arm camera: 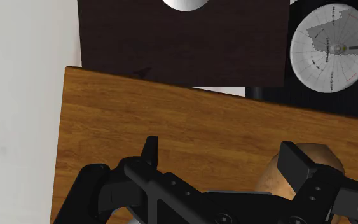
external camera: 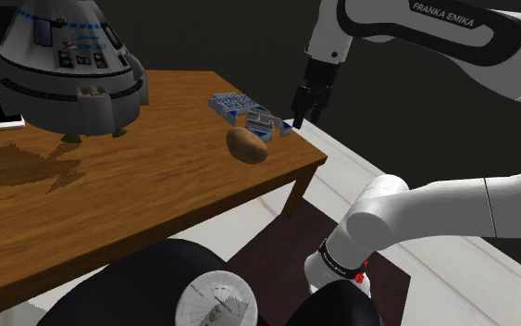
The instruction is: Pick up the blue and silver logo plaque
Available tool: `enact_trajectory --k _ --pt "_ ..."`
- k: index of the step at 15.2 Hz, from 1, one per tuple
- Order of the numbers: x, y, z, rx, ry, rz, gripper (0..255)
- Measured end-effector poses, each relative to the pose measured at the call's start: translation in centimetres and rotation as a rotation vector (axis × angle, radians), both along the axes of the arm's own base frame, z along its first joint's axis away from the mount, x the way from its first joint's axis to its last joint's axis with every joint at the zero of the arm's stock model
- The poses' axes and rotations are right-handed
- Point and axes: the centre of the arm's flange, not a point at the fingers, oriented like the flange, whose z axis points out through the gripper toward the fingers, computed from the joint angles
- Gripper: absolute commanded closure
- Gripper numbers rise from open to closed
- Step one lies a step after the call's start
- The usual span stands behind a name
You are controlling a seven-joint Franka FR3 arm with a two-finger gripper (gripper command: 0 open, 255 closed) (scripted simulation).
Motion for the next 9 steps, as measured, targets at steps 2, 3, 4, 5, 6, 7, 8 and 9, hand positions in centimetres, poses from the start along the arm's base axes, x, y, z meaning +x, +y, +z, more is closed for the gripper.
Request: enact_trajectory --k 2,3,4,5,6,7,8,9 --pt "0.5 -0.2 -0.3 -0.001 -0.004 0.006 0" --pt "1.3 -0.4 -0.8 -0.003 -0.009 0.016 0" --pt "2.2 -0.5 -1.4 -0.005 -0.017 0.028 0" --pt "2.9 -0.9 -1.9 -0.008 -0.026 0.04 0" --pt "3.9 -1.3 -2.4 -0.01 -0.035 0.054 0" --pt "4.9 -1.6 -2.8 -0.013 -0.044 0.067 0" --pt "6.0 -1.9 -3.0 -0.016 -0.054 0.08 0" --pt "6.9 -2.1 -3.6 -0.019 -0.062 0.094 0"
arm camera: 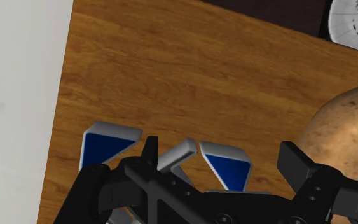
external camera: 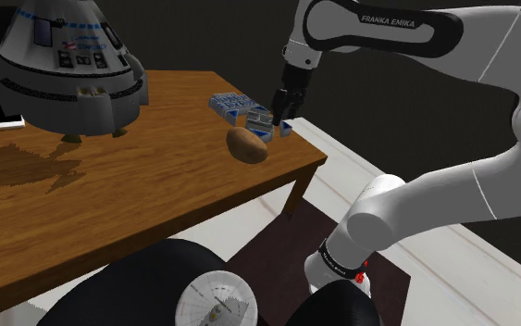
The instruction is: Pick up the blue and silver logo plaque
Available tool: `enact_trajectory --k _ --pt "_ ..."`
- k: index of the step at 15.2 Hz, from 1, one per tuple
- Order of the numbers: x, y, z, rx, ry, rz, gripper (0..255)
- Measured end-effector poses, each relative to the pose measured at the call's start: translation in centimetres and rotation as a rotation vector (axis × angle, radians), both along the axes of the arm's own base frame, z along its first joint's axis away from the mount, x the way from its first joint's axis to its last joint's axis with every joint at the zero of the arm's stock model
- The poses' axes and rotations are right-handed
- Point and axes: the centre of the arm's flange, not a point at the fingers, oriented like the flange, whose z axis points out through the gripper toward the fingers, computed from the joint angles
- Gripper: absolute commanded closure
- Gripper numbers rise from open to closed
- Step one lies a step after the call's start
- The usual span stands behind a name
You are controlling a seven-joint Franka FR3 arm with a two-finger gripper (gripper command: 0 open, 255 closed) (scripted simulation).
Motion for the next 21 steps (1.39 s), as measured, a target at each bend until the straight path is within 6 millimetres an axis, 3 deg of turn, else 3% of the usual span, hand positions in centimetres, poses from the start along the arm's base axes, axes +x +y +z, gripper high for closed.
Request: enact_trajectory --k 7,15,16,21 --pt "7.2 -1.6 -2.9 -0.019 -0.064 0.092 0" --pt "8.2 -1.8 -6.8 -0.023 -0.078 0.103 0" --pt "8.2 -1.8 -7.0 -0.023 -0.078 0.103 255" --pt "8.1 -1.9 -7.2 -0.024 -0.08 0.103 255"
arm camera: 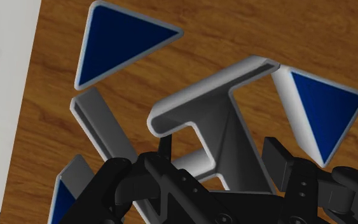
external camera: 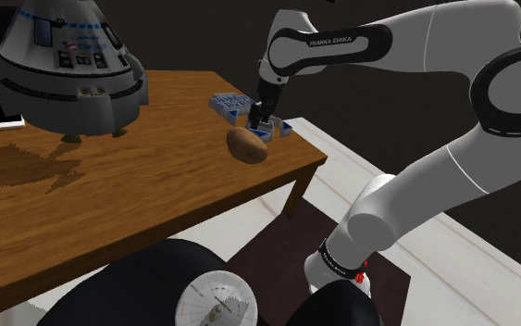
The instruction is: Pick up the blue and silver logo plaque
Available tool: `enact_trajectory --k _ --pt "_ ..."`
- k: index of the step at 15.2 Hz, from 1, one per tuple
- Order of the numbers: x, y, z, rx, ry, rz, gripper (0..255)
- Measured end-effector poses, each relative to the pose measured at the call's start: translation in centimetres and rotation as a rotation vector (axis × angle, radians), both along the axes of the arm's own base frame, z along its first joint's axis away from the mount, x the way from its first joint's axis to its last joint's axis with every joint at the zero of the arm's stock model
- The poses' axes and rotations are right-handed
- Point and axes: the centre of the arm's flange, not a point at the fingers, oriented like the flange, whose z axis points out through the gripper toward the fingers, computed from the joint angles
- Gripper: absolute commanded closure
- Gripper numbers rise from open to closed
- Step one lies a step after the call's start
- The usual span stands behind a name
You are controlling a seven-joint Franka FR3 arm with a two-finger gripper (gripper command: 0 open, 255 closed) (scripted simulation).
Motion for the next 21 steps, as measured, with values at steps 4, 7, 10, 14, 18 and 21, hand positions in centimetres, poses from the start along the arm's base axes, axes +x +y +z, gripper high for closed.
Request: enact_trajectory --k 4,7,10,14,18,21 --pt "0.0 0.0 0.0 0.0 -0.001 0.0 255" --pt "0.1 0.1 0.4 0.001 0.007 0.001 255" --pt "0.0 0.1 1.7 0.001 0.009 0.001 255" --pt "0.0 0.1 3.9 0.001 0.009 0.001 255" --pt "0.0 0.1 6.0 0.001 0.009 0.001 255" --pt "0.0 0.1 7.3 0.001 0.009 0.001 255"
